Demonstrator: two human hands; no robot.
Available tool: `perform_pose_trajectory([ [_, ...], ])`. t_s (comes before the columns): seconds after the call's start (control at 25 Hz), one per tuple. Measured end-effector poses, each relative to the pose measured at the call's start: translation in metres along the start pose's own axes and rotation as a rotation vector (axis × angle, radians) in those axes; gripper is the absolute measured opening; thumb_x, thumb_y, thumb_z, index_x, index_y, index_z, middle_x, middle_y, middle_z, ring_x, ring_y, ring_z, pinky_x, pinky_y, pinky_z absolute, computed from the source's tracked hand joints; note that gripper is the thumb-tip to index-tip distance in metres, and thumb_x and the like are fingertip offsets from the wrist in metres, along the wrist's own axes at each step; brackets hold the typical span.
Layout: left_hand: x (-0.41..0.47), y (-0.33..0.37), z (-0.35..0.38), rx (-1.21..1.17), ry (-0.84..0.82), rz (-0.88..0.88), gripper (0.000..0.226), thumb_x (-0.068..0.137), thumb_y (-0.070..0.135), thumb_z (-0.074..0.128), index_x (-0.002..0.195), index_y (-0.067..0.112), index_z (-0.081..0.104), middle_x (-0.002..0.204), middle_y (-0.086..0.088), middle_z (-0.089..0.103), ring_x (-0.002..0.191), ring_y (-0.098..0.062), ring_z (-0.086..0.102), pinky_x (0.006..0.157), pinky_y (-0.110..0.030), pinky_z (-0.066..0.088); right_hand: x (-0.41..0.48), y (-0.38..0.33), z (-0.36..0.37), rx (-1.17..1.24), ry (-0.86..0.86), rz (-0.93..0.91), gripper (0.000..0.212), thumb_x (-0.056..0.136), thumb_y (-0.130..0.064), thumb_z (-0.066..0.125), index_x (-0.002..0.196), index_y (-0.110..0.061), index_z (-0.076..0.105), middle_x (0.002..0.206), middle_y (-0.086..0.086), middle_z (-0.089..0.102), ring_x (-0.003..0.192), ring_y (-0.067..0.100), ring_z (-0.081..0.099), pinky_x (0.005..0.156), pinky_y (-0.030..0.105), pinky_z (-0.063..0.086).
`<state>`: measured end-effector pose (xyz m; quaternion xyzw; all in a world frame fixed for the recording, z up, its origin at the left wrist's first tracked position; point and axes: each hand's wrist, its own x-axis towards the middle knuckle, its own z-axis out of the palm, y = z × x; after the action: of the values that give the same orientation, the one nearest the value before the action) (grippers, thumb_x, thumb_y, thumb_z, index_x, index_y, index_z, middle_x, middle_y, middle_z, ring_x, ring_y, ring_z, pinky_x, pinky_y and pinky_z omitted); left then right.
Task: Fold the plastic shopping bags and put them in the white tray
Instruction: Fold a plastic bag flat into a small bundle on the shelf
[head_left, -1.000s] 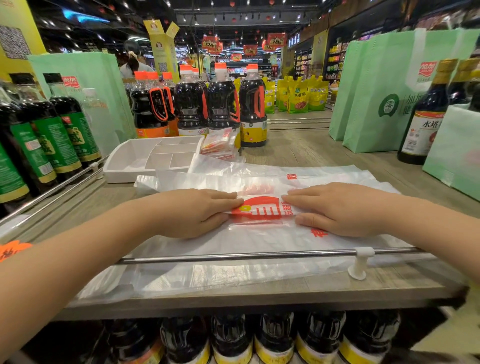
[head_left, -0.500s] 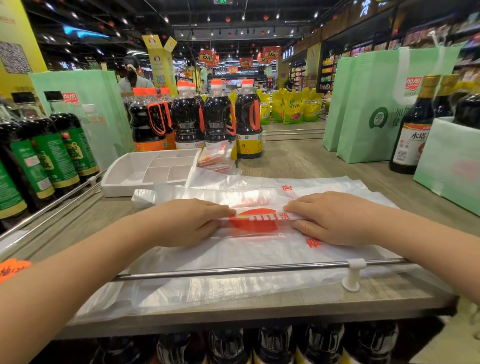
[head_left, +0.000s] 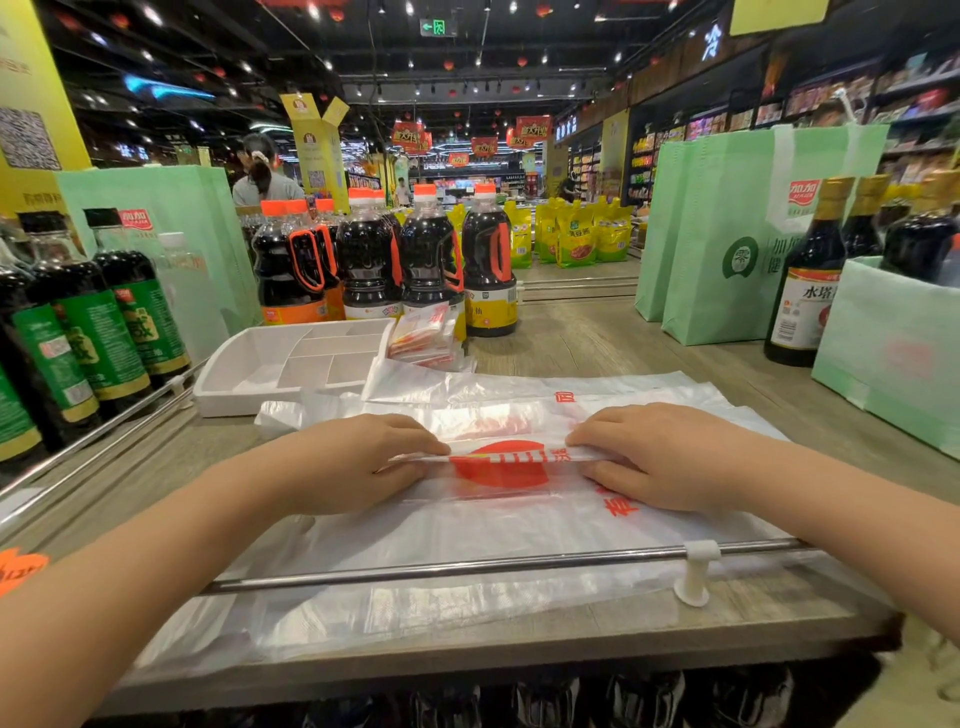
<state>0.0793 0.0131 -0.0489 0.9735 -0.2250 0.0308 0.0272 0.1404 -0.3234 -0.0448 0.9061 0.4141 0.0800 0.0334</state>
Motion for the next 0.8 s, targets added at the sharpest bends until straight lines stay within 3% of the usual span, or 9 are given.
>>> perform_pose_trajectory([
  [0.16,0.0,0.002,-0.003,-0.013,-0.012,-0.008,0.035,0.103,0.046,0.04,0.136,0.044,0.053,0.134,0.026,0.053,0.119,0.002,0.051,0.105,-0.027,0.042,-0.001,0.0,-0.002,-0.006,0.023,-0.009,0.043,0.101,-0.054,0.037,0.14,-0.039,0.047,0.139,-0.018,0.053,0.121,0.01,0.053,0.1,0.032,0.043],
  [0.24,0.0,0.003,-0.006,-0.028,0.042,-0.013,0.033,0.1,0.052,0.037,0.114,0.037,0.063,0.107,0.02,0.065,0.096,0.0,0.059,0.089,-0.032,0.049,0.0,0.002,-0.005,0.012,0.059,-0.014,0.041,0.101,-0.055,0.036,0.136,-0.04,0.05,0.129,-0.017,0.061,0.113,0.011,0.058,0.094,0.032,0.046],
  [0.32,0.001,0.0,-0.01,-0.051,0.14,-0.027,0.035,0.094,0.061,0.035,0.089,0.035,0.057,0.076,0.017,0.061,0.072,-0.001,0.055,0.07,-0.031,0.048,0.002,0.004,-0.009,0.01,0.133,-0.038,0.041,0.099,-0.057,0.035,0.132,-0.04,0.052,0.114,-0.015,0.068,0.103,0.013,0.062,0.084,0.033,0.048],
  [0.4,0.002,-0.005,-0.015,-0.05,0.23,-0.028,0.041,0.088,0.069,0.033,0.086,0.035,0.055,0.069,0.018,0.059,0.066,-0.004,0.054,0.064,-0.029,0.045,0.005,0.008,-0.012,-0.038,0.202,-0.042,0.043,0.096,-0.06,0.035,0.13,-0.04,0.052,0.105,-0.013,0.07,0.096,0.015,0.065,0.076,0.033,0.049],
  [0.52,0.004,-0.011,-0.021,-0.015,0.338,-0.023,0.057,0.083,0.083,0.028,0.093,0.037,0.061,0.072,0.022,0.064,0.061,-0.003,0.056,0.061,-0.028,0.048,0.009,0.013,-0.019,-0.132,0.272,-0.074,0.041,0.094,-0.058,0.047,0.128,-0.038,0.058,0.083,-0.012,0.071,0.067,0.014,0.059,0.053,0.023,0.033],
  [0.6,0.005,-0.012,-0.026,0.022,0.388,-0.052,0.062,0.081,0.083,0.025,0.096,0.035,0.062,0.064,0.022,0.064,0.055,0.001,0.057,0.056,-0.024,0.043,0.012,0.015,-0.024,-0.145,0.388,-0.131,0.044,0.09,-0.059,0.047,0.117,-0.031,0.066,0.052,-0.016,0.051,0.046,0.008,0.038,0.046,0.014,0.015],
  [0.68,0.006,-0.012,-0.029,0.098,0.41,-0.09,0.068,0.081,0.084,0.021,0.103,0.034,0.062,0.057,0.019,0.059,0.055,-0.002,0.055,0.055,-0.024,0.041,0.016,0.018,-0.028,-0.15,0.427,-0.127,0.052,0.091,-0.065,0.036,0.116,-0.029,0.065,0.044,-0.019,0.028,0.041,0.008,0.034,0.046,0.013,0.018],
  [0.72,0.007,-0.011,-0.029,0.161,0.412,-0.1,0.071,0.083,0.084,0.018,0.107,0.033,0.061,0.056,0.018,0.055,0.058,-0.008,0.054,0.056,-0.025,0.039,0.02,0.019,-0.026,-0.195,0.404,-0.107,0.057,0.094,-0.069,0.028,0.119,-0.03,0.062,0.045,-0.017,0.031,0.043,0.01,0.041,0.051,0.017,0.031],
  [0.8,0.009,-0.008,-0.024,0.284,0.38,-0.093,0.068,0.087,0.078,0.018,0.113,0.031,0.06,0.066,0.015,0.059,0.067,-0.019,0.054,0.068,-0.029,0.041,0.027,0.017,-0.02,-0.271,0.318,-0.07,0.067,0.096,-0.07,0.007,0.123,-0.032,0.054,0.056,-0.01,0.054,0.06,0.016,0.058,0.086,0.031,0.043],
])
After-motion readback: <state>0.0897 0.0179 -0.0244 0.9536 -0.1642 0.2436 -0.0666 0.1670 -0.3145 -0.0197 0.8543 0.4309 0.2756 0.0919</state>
